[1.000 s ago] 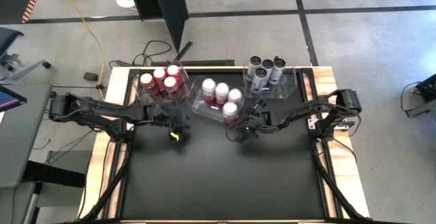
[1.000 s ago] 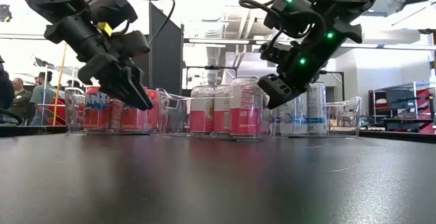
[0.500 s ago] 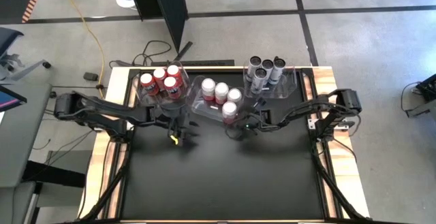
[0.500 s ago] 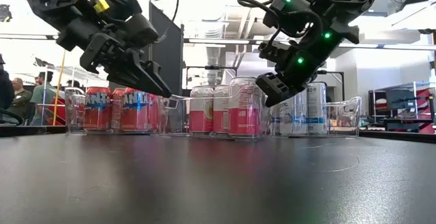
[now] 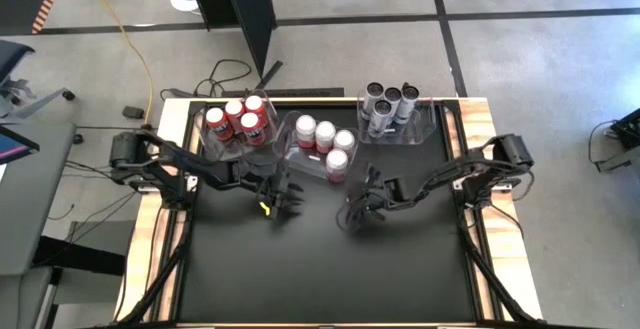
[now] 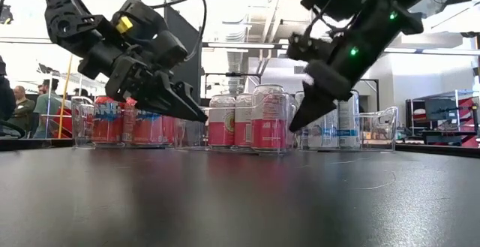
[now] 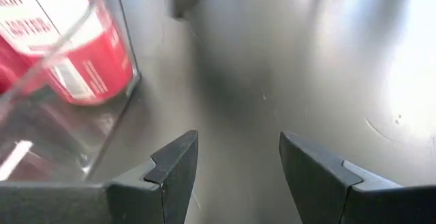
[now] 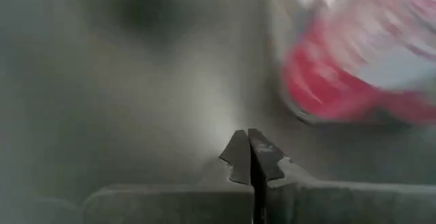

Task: Sort soda cans
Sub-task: Move the bottom transparent bin between the top transparent bins

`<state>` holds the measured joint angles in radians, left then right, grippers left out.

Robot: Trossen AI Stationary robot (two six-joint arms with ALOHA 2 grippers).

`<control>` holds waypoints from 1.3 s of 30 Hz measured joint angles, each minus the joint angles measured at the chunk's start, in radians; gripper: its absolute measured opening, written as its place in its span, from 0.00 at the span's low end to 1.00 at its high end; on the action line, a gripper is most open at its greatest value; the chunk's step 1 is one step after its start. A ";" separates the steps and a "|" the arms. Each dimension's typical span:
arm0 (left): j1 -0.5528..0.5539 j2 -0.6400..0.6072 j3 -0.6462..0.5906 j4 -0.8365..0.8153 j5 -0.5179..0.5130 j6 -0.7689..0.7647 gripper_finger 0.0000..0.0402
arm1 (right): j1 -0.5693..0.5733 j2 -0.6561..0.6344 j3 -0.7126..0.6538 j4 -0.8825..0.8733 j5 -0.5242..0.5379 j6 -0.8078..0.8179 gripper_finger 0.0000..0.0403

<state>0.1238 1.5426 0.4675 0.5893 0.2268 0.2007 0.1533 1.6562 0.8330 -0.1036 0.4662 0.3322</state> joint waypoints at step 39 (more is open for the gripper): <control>0.002 -0.319 0.000 -0.346 -0.204 0.048 0.51 | -0.323 0.000 0.000 0.133 -0.020 -0.159 0.00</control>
<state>0.1254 1.2236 0.4675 0.2432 0.0224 0.2492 -0.1693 1.6566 0.8326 0.0294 0.4461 0.1729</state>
